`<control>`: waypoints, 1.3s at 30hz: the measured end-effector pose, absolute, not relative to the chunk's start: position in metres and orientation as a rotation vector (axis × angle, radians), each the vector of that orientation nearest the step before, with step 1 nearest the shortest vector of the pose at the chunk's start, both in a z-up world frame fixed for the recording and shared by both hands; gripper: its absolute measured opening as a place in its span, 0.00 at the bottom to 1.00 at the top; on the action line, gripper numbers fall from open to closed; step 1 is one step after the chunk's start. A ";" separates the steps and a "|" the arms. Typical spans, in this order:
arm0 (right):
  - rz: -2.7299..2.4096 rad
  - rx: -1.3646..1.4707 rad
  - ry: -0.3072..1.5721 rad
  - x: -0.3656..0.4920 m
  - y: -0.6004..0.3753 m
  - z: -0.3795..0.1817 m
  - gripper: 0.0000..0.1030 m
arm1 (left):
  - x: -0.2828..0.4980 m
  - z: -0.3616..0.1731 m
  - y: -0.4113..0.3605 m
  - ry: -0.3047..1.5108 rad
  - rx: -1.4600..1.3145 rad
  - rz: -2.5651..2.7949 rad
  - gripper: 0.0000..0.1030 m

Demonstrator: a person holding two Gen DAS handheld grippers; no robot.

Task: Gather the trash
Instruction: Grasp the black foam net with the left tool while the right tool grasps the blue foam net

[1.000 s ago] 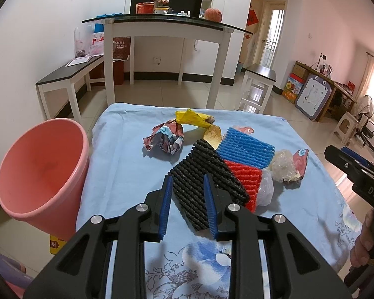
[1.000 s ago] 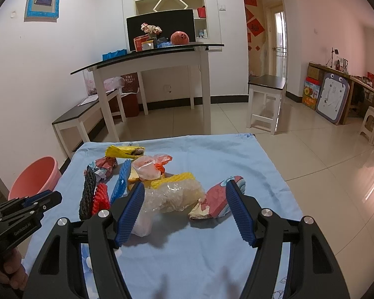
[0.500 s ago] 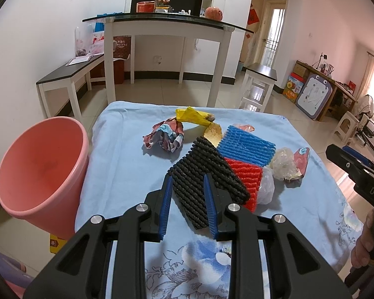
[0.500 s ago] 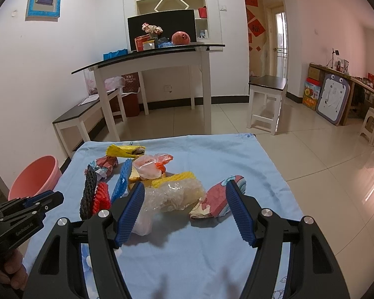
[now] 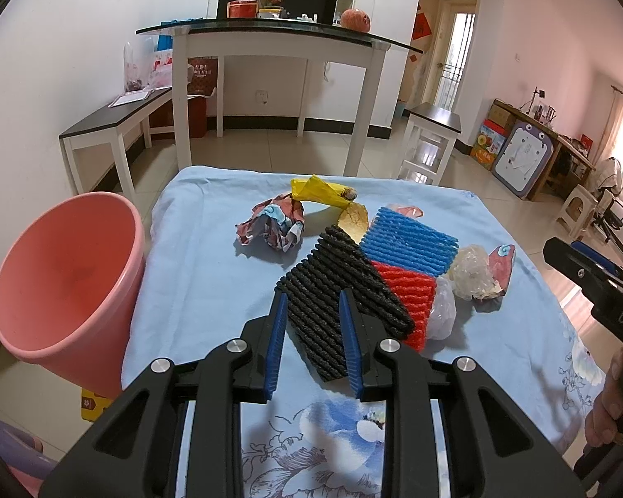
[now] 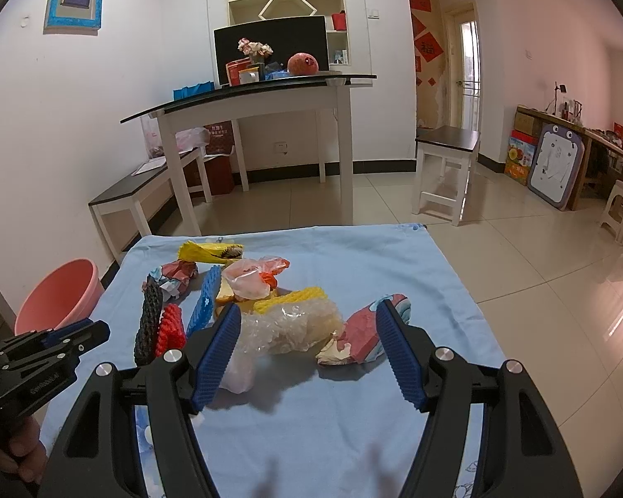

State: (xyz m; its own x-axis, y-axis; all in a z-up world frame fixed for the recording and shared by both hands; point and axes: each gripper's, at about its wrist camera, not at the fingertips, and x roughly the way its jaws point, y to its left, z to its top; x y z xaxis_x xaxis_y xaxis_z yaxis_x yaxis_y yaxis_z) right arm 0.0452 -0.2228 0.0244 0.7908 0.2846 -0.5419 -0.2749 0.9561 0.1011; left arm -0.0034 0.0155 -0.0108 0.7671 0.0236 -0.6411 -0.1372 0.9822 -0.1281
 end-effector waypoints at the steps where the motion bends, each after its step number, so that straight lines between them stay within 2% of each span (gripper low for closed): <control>1: 0.302 0.016 0.585 0.045 -0.222 0.024 0.65 | -0.004 -0.011 0.015 0.692 -0.170 0.088 0.26; 11: 0.302 0.017 0.591 0.046 -0.221 0.024 0.65 | -0.006 -0.018 0.015 0.692 -0.186 0.037 0.26; 15: 0.312 0.015 0.602 0.049 -0.221 0.024 0.59 | -0.008 -0.017 0.019 0.695 -0.226 -0.014 0.26; 24: 0.341 0.023 0.606 0.054 -0.221 0.020 0.58 | 0.002 -0.012 0.007 0.742 -0.310 -0.098 0.26; 36: 0.439 0.058 0.637 0.069 -0.219 0.017 0.51 | 0.023 -0.020 -0.004 0.833 -0.259 -0.034 0.26; 38: 0.468 0.065 0.649 0.072 -0.214 0.016 0.49 | 0.022 -0.020 -0.002 0.836 -0.245 -0.027 0.11; 39: 0.489 0.066 0.658 0.075 -0.210 0.016 0.48 | 0.021 -0.019 -0.002 0.840 -0.243 -0.030 0.10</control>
